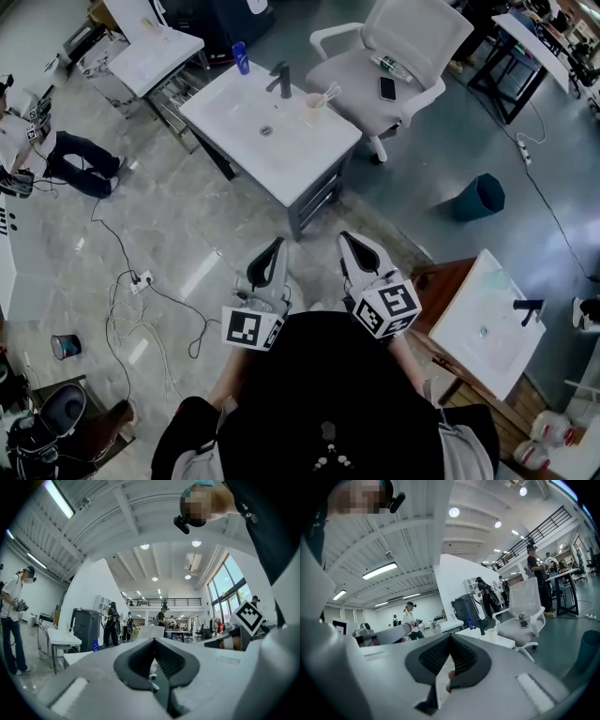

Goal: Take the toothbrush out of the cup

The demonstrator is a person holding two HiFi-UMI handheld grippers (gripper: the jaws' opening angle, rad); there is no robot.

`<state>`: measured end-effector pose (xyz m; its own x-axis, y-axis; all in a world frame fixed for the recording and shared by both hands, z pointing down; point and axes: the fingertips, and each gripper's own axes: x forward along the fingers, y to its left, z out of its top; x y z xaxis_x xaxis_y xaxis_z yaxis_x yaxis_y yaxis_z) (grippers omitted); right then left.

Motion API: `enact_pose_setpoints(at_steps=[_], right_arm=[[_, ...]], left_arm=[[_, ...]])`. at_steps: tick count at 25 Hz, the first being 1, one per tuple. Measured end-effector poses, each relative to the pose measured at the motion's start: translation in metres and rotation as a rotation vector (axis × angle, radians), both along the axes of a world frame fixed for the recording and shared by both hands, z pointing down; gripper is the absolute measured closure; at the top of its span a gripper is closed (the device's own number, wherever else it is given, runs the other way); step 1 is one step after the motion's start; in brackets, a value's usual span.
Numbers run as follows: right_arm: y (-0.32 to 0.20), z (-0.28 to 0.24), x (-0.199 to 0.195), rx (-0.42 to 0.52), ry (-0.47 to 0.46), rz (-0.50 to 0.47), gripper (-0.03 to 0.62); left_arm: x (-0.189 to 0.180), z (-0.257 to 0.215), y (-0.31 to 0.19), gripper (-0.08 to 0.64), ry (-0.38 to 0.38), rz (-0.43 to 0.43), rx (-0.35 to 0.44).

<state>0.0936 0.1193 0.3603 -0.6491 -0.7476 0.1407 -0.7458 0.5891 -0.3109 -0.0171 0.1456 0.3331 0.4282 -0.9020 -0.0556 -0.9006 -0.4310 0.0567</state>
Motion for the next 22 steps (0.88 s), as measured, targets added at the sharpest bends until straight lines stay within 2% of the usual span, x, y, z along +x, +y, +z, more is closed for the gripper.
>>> enact_pose_setpoints(at_steps=[10, 22], right_arm=[[-0.045, 0.008, 0.014, -0.002, 0.015, 0.056, 0.591], [-0.136, 0.016, 0.002, -0.044, 0.020, 0.110, 0.591]], left_arm=[[0.007, 0.009, -0.051, 0.558, 0.013, 0.046, 0.001], [-0.002, 0.014, -0.159, 0.558, 0.011, 0.115, -0.028]])
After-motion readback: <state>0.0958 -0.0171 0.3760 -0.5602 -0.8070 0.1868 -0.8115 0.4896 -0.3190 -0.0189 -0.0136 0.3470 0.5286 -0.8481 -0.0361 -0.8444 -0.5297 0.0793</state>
